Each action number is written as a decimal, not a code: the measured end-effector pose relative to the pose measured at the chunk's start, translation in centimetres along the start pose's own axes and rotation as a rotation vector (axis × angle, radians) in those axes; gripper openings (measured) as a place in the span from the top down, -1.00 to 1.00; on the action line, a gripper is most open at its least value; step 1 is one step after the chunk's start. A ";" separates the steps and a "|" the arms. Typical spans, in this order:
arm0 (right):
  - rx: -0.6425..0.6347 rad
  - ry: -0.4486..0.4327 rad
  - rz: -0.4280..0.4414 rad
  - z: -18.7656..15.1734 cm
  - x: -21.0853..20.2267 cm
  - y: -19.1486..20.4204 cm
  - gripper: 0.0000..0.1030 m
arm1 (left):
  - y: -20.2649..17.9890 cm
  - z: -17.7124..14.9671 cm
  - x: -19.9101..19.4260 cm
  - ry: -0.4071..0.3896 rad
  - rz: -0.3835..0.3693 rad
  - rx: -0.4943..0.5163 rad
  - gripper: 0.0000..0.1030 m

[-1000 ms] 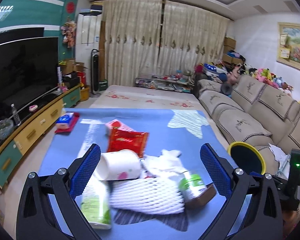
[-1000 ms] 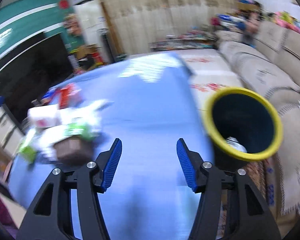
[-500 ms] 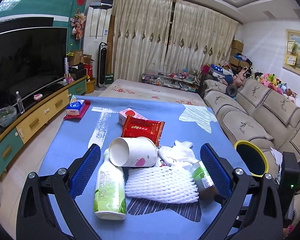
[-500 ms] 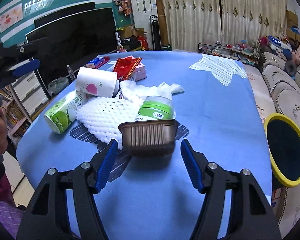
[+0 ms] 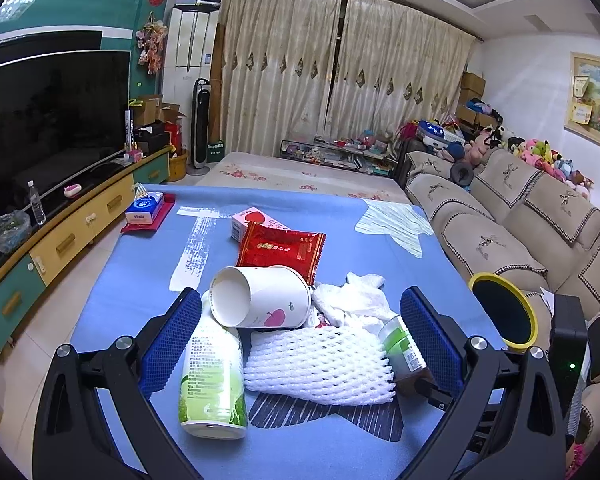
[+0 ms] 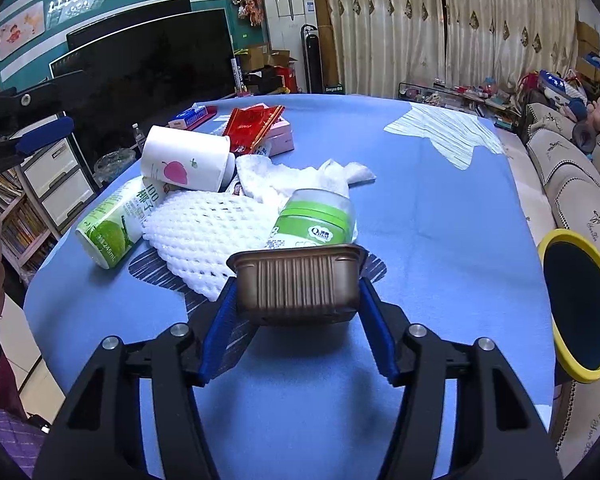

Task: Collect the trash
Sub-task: 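Carry the brown tray into the bin and open the right gripper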

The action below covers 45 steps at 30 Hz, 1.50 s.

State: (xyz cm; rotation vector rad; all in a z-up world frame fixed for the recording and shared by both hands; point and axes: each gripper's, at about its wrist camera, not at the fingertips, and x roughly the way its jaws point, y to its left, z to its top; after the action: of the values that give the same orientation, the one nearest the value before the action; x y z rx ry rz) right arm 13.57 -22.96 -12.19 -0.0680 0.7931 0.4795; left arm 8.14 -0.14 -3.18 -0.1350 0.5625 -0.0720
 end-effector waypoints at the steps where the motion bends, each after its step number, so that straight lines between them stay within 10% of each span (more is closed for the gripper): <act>1: 0.001 0.000 0.003 -0.1 -0.3 0.0 -0.09 | 0.0 0.0 0.1 0.002 0.000 0.000 -0.90; 20: 0.088 -0.018 -0.020 -1.9 -5.0 -3.4 -0.09 | -1.9 -0.6 1.1 0.026 -0.013 0.039 -0.90; 45: 0.501 -0.048 -0.453 -4.1 -4.0 -28.0 -0.10 | -9.7 -2.4 7.2 0.171 -0.068 0.148 -0.90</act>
State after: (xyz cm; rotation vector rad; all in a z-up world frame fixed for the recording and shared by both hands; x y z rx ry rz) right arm 20.74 -50.42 -15.57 0.2255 0.8019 -0.1515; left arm 12.65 -10.74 -7.52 -0.0034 0.7207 -0.1924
